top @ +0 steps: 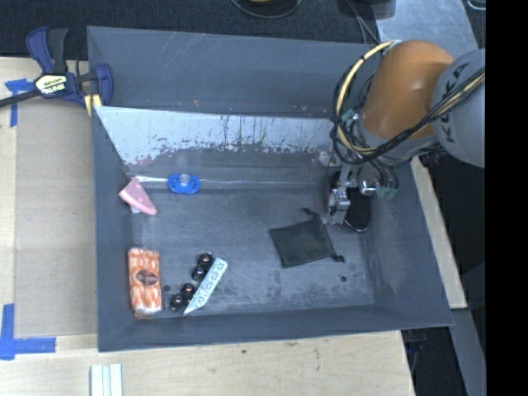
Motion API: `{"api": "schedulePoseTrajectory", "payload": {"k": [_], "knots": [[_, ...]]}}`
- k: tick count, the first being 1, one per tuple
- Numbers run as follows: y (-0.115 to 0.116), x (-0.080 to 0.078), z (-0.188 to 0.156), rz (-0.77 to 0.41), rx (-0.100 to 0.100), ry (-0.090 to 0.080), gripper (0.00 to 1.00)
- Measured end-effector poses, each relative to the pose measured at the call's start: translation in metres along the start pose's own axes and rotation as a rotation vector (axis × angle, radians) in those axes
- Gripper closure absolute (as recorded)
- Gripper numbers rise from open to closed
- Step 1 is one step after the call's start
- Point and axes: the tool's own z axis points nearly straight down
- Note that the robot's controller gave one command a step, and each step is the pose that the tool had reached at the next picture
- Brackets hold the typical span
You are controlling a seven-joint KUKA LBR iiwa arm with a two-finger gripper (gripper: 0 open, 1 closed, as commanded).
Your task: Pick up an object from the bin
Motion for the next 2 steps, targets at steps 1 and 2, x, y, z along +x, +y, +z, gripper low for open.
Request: {"api": "schedulePoseTrajectory", "payload": {"k": [1, 2], "knots": [[0.000, -0.002, -0.005, -0.001, 0.001, -0.008, 0.00], [0.012, 0.010, 0.053, -0.150, 0.000, -0.004, 0.00]]}}
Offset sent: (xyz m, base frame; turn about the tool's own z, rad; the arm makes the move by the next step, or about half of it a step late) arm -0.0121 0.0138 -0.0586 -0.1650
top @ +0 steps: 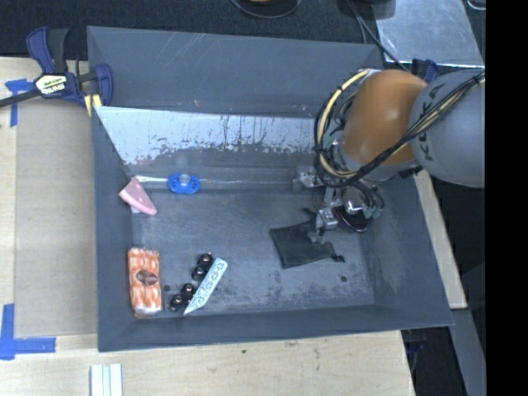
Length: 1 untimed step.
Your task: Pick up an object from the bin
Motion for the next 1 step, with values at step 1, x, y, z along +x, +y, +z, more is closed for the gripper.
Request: {"api": "schedulePoseTrajectory", "payload": {"k": [1], "knots": [[0.0029, 0.0229, 0.0054, 0.072, 0.002, -0.008, 0.00]]}}
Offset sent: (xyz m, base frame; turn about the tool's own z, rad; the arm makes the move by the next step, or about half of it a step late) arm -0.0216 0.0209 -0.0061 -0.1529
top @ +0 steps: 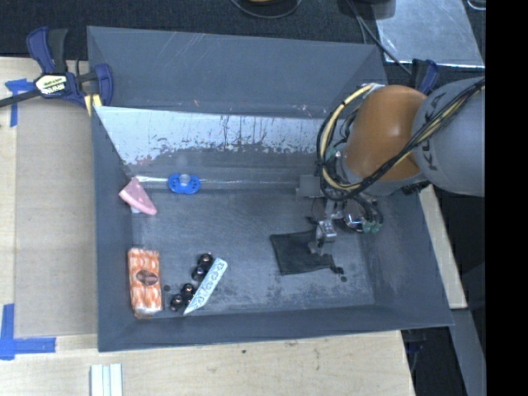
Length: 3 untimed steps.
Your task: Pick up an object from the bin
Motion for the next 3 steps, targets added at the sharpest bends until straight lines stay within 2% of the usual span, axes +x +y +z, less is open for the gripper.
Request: {"api": "schedulePoseTrajectory", "payload": {"k": [1, 2, 3], "knots": [[0.021, -0.005, -0.001, -0.223, -0.001, -0.002, 1.00], [0.021, -0.005, -0.001, -0.223, -0.001, -0.002, 1.00], [0.003, -0.011, -0.076, -0.250, 0.002, -0.011, 1.00]]}}
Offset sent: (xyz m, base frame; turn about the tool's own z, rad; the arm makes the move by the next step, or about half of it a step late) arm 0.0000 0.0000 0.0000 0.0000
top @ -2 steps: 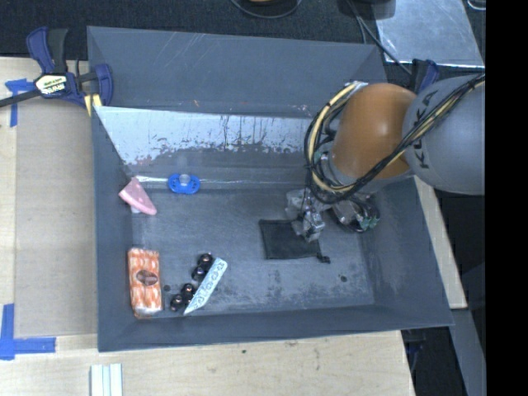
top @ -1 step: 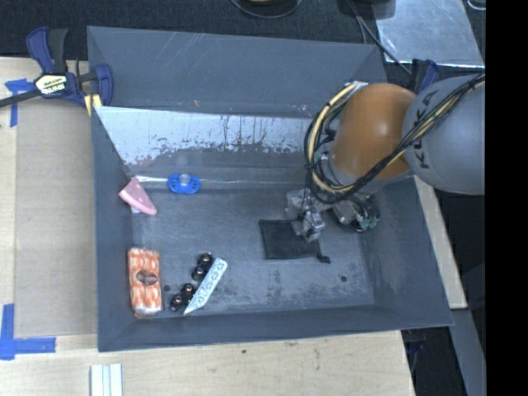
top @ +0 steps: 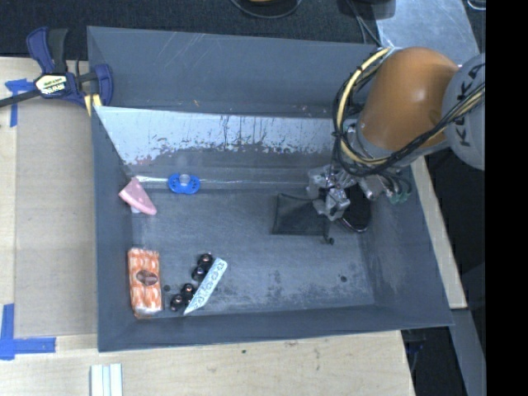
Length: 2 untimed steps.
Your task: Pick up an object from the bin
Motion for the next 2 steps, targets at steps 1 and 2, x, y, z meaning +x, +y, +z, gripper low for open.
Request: {"api": "schedulePoseTrajectory", "payload": {"k": [1, 2], "knots": [[0.001, 0.003, -0.049, 0.026, 0.000, -0.001, 1.00], [0.025, -0.018, 0.044, 0.118, 0.001, -0.006, 1.00]]}}
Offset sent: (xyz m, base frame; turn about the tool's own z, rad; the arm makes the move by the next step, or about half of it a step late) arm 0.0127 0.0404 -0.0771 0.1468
